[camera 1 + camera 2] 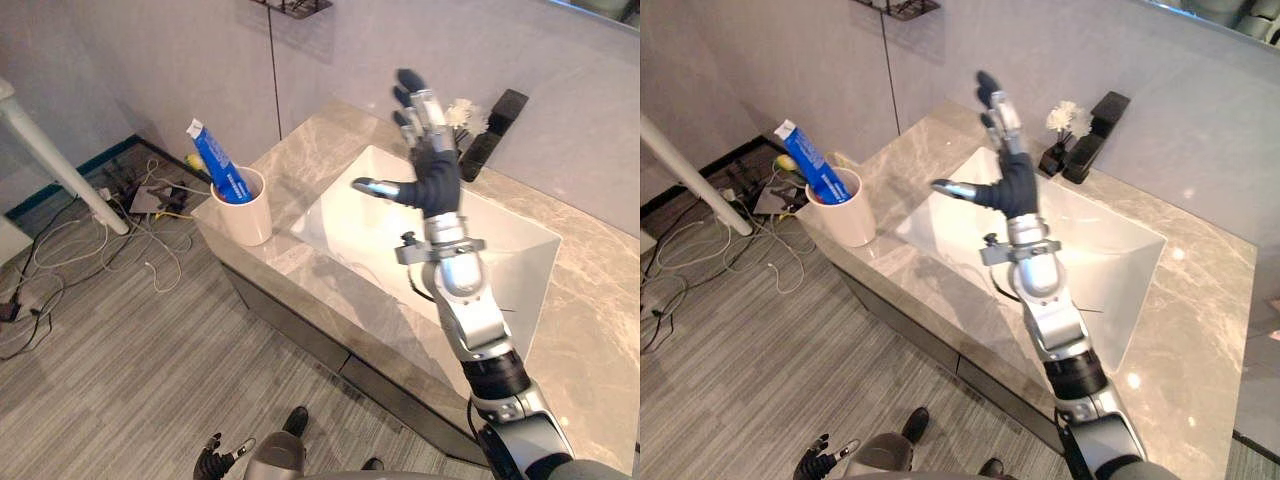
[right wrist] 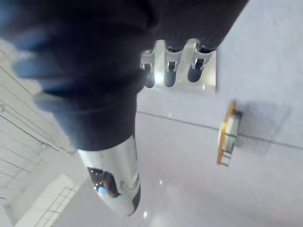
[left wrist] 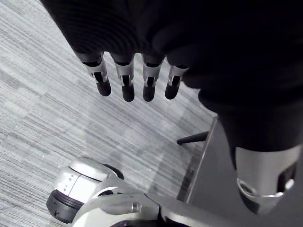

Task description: Organize washtable

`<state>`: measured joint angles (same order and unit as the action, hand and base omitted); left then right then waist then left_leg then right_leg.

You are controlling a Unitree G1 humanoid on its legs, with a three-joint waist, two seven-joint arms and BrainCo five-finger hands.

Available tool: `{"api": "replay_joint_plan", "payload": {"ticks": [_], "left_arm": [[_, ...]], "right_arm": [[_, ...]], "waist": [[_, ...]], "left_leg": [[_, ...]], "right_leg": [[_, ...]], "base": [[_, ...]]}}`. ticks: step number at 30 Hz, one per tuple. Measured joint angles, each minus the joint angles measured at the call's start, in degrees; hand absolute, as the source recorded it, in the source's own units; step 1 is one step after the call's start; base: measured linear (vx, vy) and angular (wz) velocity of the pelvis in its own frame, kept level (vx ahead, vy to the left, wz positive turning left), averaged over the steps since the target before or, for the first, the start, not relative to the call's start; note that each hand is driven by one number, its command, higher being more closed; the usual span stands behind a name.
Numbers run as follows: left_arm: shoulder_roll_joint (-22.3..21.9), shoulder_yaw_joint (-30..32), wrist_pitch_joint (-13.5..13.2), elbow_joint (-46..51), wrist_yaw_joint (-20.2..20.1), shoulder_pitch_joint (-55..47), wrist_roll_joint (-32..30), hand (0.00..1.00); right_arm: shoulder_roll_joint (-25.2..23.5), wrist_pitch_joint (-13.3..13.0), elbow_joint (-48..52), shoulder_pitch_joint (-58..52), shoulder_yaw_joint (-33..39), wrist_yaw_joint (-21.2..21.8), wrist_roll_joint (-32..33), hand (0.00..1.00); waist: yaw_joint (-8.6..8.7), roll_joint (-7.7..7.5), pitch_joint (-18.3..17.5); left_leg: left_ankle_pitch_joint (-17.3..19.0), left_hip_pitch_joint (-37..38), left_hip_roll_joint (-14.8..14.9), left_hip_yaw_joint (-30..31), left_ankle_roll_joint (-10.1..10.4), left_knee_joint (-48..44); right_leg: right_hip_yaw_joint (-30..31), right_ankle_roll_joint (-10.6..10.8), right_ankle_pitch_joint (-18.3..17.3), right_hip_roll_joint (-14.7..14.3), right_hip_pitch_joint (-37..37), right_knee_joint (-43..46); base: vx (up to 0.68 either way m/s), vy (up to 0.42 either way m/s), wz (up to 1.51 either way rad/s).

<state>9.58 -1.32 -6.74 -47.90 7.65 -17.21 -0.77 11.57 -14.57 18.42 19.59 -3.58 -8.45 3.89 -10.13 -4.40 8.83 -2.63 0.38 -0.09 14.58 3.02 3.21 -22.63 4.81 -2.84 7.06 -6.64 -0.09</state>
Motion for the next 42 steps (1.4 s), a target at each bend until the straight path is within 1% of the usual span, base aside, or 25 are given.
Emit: {"api": "replay_joint_plan", "payload": {"ticks": [1,3,4,6,8,9,11,12,14,18,19,20,23,24,25,26,28,30,32,33,34,35,39,41,42], "left_arm": [[-0.51,1.18,0.0,-0.01,-0.05,-0.02,0.0,0.0],[-1.1,2.29,-0.01,-0.05,-0.04,-0.38,-0.01,0.0],[-1.2,2.45,-0.01,-0.07,-0.05,-0.42,-0.01,0.0],[-1.98,3.98,-0.02,-0.39,-0.07,-0.38,0.0,0.0],[-2.02,3.62,-0.07,-1.27,-0.12,0.32,0.0,0.0],[-2.08,3.53,-0.08,-1.34,-0.12,0.43,0.01,0.0],[-2.13,3.28,-0.09,-2.13,-0.55,0.55,0.01,0.0],[-2.09,3.28,-0.08,-2.41,-0.83,0.52,0.01,0.0],[-2.01,3.22,-0.04,-3.39,-1.43,0.67,0.02,0.0],[-1.96,2.56,-0.06,-4.28,-1.44,0.72,0.07,0.0],[-1.88,2.38,-0.04,-4.57,-1.43,0.89,0.08,0.0],[-1.69,1.89,-0.05,-4.59,-1.42,0.89,0.11,0.0],[-2.03,1.84,-0.05,-4.64,-1.32,0.89,0.25,0.0],[-2.2,1.9,-0.05,-4.63,-1.25,0.9,0.3,0.0],[-2.32,1.92,-0.05,-4.61,-1.22,0.9,0.34,0.0],[-2.72,2.1,-0.08,-4.47,-1.06,1.04,0.43,0.0],[-3.1,2.55,-0.12,-4.41,-1.03,1.6,0.43,0.0],[-4.24,4.74,-0.23,-4.13,-0.29,2.3,0.54,0.0],[-4.93,6.01,-0.24,-4.08,0.23,2.58,1.3,0.0],[-5.01,6.12,-0.26,-3.84,0.29,2.6,1.4,0.0],[-5.03,6.12,-0.26,-3.84,0.29,2.63,1.47,0.0],[-5.03,6.12,-0.25,-3.85,0.28,2.68,1.93,0.0],[-4.98,6.05,-0.29,-4.33,0.06,3.1,2.46,0.0],[-4.8,5.96,-0.39,-5.21,-0.11,3.61,2.45,0.0],[-4.68,5.89,-0.47,-5.75,-0.22,3.75,2.41,0.0]], "right_arm": [[-0.12,-0.5,1.98,-1.71,2.24,-0.07,0.0,0.0],[-0.8,-1.47,5.43,-5.03,9.3,-0.48,-0.01,0.0],[-1.12,-1.86,5.76,-5.55,11.04,-0.84,-0.01,0.0],[-2.12,-2.9,6.02,-7.49,17.25,-2.65,-0.01,0.0],[-2.33,-3.12,6.12,-11.28,24.69,-4.75,0.14,0.0],[-2.49,-3.12,6.11,-12.33,26.91,-5.38,0.17,0.0],[-3.72,-3.15,5.75,-15.49,34.05,-7.28,3.05,0.0],[-4.03,-3.19,5.22,-15.86,35.51,-7.84,3.55,0.0],[-4.39,-3.53,2.38,-18.0,41.2,-9.61,4.62,0.0],[-4.91,-3.96,-4.51,-21.7,48.04,-13.25,5.08,0.0],[-5.36,-3.96,-6.12,-22.53,49.29,-13.96,5.09,0.0],[-6.54,-3.77,-9.15,-23.37,51.1,-14.93,5.26,0.0],[-8.53,-2.75,-15.16,-26.61,54.66,-16.9,6.91,0.0],[-9.6,-2.28,-17.96,-27.45,56.07,-18.07,7.47,0.0],[-10.13,-2.01,-19.22,-27.99,56.81,-18.63,7.7,0.0],[-11.44,-1.06,-22.2,-29.05,58.3,-19.68,9.1,0.0],[-12.79,-0.3,-25.46,-29.47,59.56,-20.54,10.37,0.0],[-14.21,0.01,-30.62,-30.72,59.76,-21.51,13.1,0.0],[-14.73,0.74,-35.61,-31.36,59.09,-21.04,15.94,0.0],[-14.8,2.18,-40.21,-31.43,58.04,-19.06,17.14,0.0],[-14.8,2.61,-42.07,-31.89,57.57,-18.13,17.58,0.0],[-14.8,3.87,-45.63,-32.2,56.31,-15.77,18.19,0.0],[-14.8,6.52,-55.64,-33.16,50.26,-8.66,17.43,0.0],[-15.1,8.29,-62.0,-33.38,45.36,-4.37,14.95,0.0],[-15.17,8.9,-64.53,-33.35,44.38,-2.67,13.4,0.0]], "waist": [[0.11,0.04,-0.13],[1.9,0.25,-1.2],[2.19,0.31,-1.33],[3.33,0.52,-2.35],[3.71,0.89,-3.22],[3.89,1.03,-3.4],[5.42,1.5,-3.86],[6.2,1.54,-3.89],[7.07,1.74,-4.13],[8.13,2.2,-5.26],[8.56,2.25,-5.32],[9.5,2.38,-5.48],[9.48,2.6,-6.6],[9.57,3.11,-7.12],[9.62,2.88,-7.22],[9.61,3.2,-7.6],[9.67,3.34,-7.7],[9.58,3.35,-7.7],[9.45,3.33,-7.69],[9.6,3.32,-7.69],[9.59,3.31,-7.69],[9.53,3.29,-7.68],[9.45,3.23,-7.64],[9.36,3.15,-7.57],[9.34,3.13,-7.56]], "left_leg": [[0.01,0.47,0.07,-0.66,-0.02,0.22],[0.02,1.29,-0.02,-1.37,-0.15,0.65],[0.02,1.67,0.0,-1.69,-0.16,0.81],[0.32,2.16,0.06,-2.78,-0.56,0.88],[0.44,2.51,0.05,-3.63,-0.71,1.01],[0.44,2.5,0.05,-3.78,-0.72,1.05],[0.43,2.58,0.02,-3.99,-0.73,1.12],[0.44,2.65,0.03,-4.04,-0.73,1.14],[0.45,3.64,0.32,-5.06,-0.72,1.9],[1.07,3.86,0.57,-7.31,-0.96,1.99],[1.12,3.86,0.56,-7.32,-0.98,1.99],[1.23,3.85,0.57,-7.39,-0.99,2.0],[1.7,3.35,0.68,-8.57,-1.07,2.0],[1.87,3.4,0.66,-8.61,-1.12,1.99],[1.97,3.42,0.65,-8.69,-1.15,1.99],[2.18,3.8,0.62,-8.89,-1.25,1.9],[2.27,4.32,0.52,-9.24,-1.3,1.77],[2.75,4.78,0.32,-9.52,-1.52,1.21],[3.42,4.76,0.11,-10.21,-1.82,0.3],[3.7,5.28,-0.03,-10.9,-2.05,0.31],[3.98,5.46,-0.02,-11.39,-2.02,0.33],[4.23,5.69,0.03,-12.55,-2.25,0.38],[4.04,5.92,-0.1,-14.19,-2.02,0.8],[3.8,6.37,-0.33,-14.02,-2.3,0.94],[3.8,6.63,-0.42,-13.82,-2.3,0.95]], "right_leg": [[0.64,0.0,0.0,0.03,-0.01,0.09],[1.19,0.03,0.02,0.28,-0.01,0.13],[1.56,0.03,0.02,0.3,-0.04,0.14],[2.64,0.09,0.03,0.34,-0.02,0.07],[3.48,0.21,0.12,0.42,-0.01,-0.04],[3.67,0.27,0.16,0.44,-0.02,-0.04],[3.88,0.38,0.27,0.5,-0.06,-0.04],[3.94,0.38,0.27,0.5,-0.06,-0.04],[5.11,0.38,0.28,0.29,0.04,-0.18],[7.26,0.45,0.31,0.15,0.99,-0.29],[7.27,0.44,0.31,0.16,0.99,-0.27],[7.32,0.45,0.29,0.15,1.09,-0.27],[8.49,0.47,0.26,0.1,2.23,-0.1],[8.5,0.57,0.17,0.17,2.24,0.08],[8.51,0.62,0.11,0.2,2.28,0.16],[8.56,0.72,-0.16,0.35,1.88,0.61],[8.59,0.86,-0.81,0.64,1.71,1.61],[8.56,0.98,-1.9,1.1,1.74,3.45],[8.77,1.34,-2.58,1.61,1.6,4.68],[8.73,1.38,-2.93,1.98,1.37,5.21],[8.74,1.4,-2.95,2.07,1.39,5.23],[8.75,1.46,-3.01,2.26,1.46,5.41],[8.71,1.7,-3.23,2.89,1.7,5.81],[8.58,1.81,-3.17,3.0,1.0,5.39],[8.41,1.96,-3.07,3.01,0.34,4.82]], "base": [[-0.01,0.012,-0.25],[-0.01,0.02,-0.21],[-0.03,0.022,-0.24],[-0.02,0.018,-0.26],[-0.01,0.017,-0.18],[0.01,0.015,-0.13],[0.01,0.007,-0.06],[-0.01,0.001,-0.08],[-0.04,-0.006,-0.22],[-0.01,0.006,-0.3],[0.01,0.006,-0.07],[0.01,0.0,-0.04],[0.03,0.008,-0.18],[0.05,0.008,-0.08],[0.06,0.009,-0.04],[0.05,0.009,-0.05],[0.02,0.004,-0.02],[-0.02,0.007,-0.01],[-0.05,0.015,-0.07],[-0.06,0.016,-0.03],[-0.08,0.031,-0.04],[-0.05,0.031,-0.06],[-0.01,0.013,0.0],[0.04,0.017,0.04],[0.06,0.01,0.09]]}}
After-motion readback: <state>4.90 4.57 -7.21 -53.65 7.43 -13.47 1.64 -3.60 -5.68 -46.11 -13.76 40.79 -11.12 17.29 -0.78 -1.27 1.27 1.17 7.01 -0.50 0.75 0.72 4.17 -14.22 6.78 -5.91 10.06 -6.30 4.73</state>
